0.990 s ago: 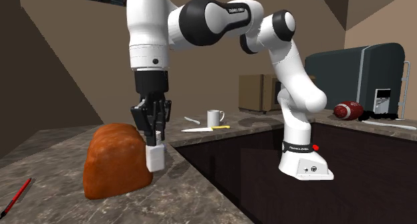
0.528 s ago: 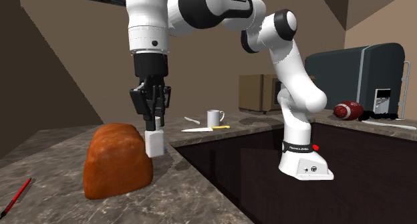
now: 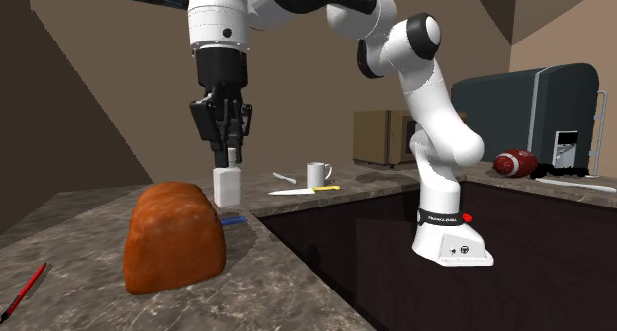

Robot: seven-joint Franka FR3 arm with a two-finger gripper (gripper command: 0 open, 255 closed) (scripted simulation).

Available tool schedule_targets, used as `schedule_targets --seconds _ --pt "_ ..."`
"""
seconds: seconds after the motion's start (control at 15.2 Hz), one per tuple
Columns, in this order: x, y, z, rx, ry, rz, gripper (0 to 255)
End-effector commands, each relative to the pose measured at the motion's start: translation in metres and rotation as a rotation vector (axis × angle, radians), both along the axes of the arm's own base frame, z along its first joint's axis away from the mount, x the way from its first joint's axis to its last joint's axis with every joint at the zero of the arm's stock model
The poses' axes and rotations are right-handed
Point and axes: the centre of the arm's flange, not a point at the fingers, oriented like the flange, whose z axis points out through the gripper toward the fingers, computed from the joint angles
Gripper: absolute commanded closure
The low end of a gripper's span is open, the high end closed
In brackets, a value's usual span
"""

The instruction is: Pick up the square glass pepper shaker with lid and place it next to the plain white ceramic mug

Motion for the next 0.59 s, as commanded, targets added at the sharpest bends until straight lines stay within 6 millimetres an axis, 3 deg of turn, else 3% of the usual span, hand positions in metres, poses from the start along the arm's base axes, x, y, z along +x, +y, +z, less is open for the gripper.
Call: schedule_targets --seconds 0.0,0.26,0.53 --pt "0.0 -0.001 0.011 0.0 0.0 0.0 255" --pt "0.0 -0.001 0.028 0.0 0.0 0.0 255" --pt "-0.004 -0.053 0.028 0.0 0.0 0.0 255"
